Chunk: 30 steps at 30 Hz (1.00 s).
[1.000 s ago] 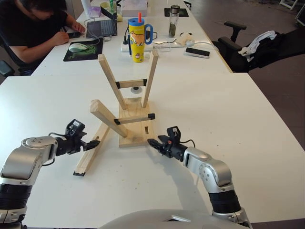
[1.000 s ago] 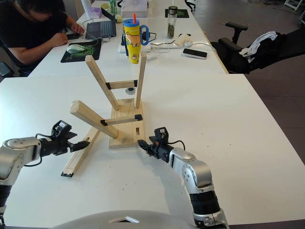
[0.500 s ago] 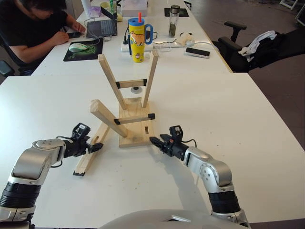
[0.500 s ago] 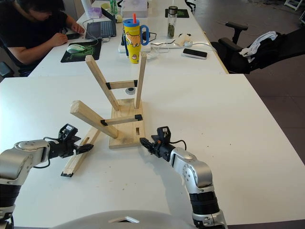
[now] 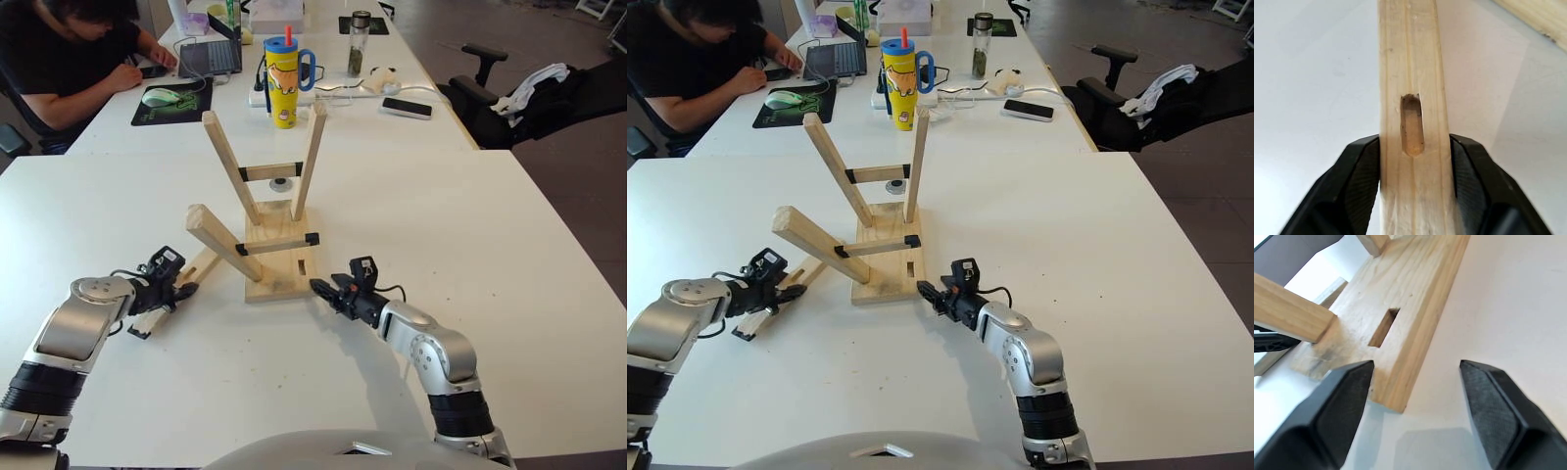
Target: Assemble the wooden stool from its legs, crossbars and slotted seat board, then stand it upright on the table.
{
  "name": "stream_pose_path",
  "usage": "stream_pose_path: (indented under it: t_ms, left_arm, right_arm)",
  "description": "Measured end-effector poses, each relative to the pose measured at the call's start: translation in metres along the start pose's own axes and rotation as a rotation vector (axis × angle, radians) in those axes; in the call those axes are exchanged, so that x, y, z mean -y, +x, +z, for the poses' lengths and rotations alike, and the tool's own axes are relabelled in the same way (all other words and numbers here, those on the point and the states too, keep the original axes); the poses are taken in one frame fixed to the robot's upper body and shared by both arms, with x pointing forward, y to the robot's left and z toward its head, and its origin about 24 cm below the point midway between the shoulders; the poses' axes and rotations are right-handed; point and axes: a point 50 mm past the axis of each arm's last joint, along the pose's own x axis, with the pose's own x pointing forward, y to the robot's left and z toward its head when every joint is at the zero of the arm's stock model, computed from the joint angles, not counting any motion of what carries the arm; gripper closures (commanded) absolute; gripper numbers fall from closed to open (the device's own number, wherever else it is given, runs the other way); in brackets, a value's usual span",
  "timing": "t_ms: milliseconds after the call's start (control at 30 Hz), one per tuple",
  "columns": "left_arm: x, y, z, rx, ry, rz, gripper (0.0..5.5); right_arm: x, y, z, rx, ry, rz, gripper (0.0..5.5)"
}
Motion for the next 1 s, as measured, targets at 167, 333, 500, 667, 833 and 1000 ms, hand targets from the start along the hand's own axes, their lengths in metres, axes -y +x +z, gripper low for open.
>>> stream_pose_path:
  t_ms: [167, 333, 500, 667, 833, 1000]
  left_arm:
    - [-0.027, -0.010, 0.047, 0.367, -0.115, 0.128, 3.43]
    - [-0.030, -0.045, 0.104, 0.832, -0.246, -0.039, 3.43]
    - [-0.011, -0.084, 0.134, 1.051, -0.322, -0.421, 3.43]
    - [0.001, -0.125, 0.169, 1.208, -0.365, -0.711, 3.43]
    - [0.037, -0.158, 0.197, 1.224, -0.304, -0.988, 3.43]
    - [0.085, -0.144, 0.192, 1.041, -0.197, -1.092, 3.43]
  right_arm:
    - [0.024, -0.003, 0.013, 0.052, -0.066, -0.088, 2.22]
    - [0.038, -0.006, 0.018, 0.076, -0.048, -0.115, 2.22]
    - [0.034, -0.005, 0.019, 0.044, -0.015, -0.090, 2.22]
    - [0.021, 0.002, 0.013, 0.023, 0.017, -0.022, 2.22]
    - [0.007, 0.013, 0.009, 0.002, 0.025, 0.029, 2.22]
    - [0.004, 0.016, 0.010, 0.007, 0.034, 0.043, 2.22]
